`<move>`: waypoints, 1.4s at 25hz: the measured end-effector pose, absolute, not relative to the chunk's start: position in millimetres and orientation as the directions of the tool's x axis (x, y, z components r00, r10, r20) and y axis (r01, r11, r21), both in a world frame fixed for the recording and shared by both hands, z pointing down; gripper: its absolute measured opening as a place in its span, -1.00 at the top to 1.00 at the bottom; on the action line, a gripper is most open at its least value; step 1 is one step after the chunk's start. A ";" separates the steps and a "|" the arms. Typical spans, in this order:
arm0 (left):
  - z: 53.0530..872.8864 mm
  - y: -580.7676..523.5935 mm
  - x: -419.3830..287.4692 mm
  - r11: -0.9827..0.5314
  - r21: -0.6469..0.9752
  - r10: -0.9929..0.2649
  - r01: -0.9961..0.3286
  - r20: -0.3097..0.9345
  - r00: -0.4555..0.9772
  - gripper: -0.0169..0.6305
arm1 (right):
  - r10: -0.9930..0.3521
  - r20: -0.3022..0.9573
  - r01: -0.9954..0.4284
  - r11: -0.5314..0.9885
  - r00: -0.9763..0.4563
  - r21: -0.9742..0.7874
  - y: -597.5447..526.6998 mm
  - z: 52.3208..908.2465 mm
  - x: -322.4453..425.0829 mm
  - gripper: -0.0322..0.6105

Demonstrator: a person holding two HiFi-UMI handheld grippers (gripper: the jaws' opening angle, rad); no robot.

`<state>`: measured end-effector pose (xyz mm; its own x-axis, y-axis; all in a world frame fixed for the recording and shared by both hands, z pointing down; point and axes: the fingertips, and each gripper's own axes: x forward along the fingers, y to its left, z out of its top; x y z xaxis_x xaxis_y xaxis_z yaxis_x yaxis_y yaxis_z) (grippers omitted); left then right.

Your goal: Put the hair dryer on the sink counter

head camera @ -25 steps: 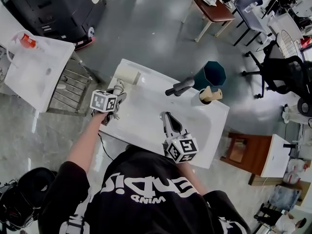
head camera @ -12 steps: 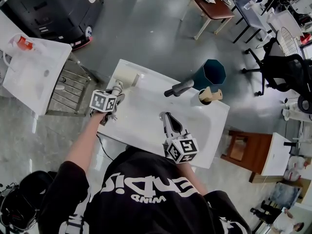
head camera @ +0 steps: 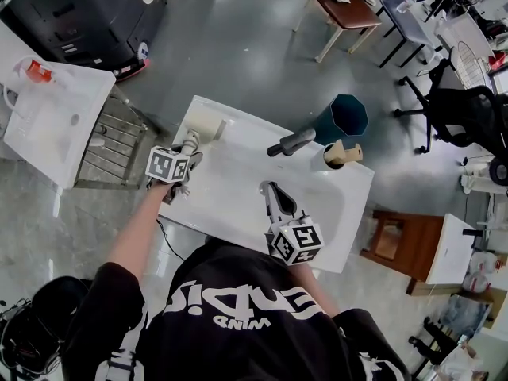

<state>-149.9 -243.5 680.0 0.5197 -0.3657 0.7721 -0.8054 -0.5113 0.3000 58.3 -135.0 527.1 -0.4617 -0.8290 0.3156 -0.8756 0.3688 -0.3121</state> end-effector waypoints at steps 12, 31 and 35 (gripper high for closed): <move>673.8 -252.9 -149.0 -0.509 0.244 -0.404 -0.825 0.779 0.479 0.24 | -0.831 0.324 -0.880 0.358 -0.453 -0.313 -131.7 530.3 62.6 0.83; 684.1 -253.4 -167.2 -0.451 0.106 -0.474 -0.886 0.813 0.339 0.17 | -0.835 0.323 -0.882 0.349 -0.446 -0.316 -128.0 529.6 70.9 0.83; 680.3 -254.2 -167.6 -0.440 0.113 -0.493 -0.891 0.799 0.344 0.16 | -0.835 0.320 -0.882 0.350 -0.447 -0.317 -127.2 529.9 71.9 0.83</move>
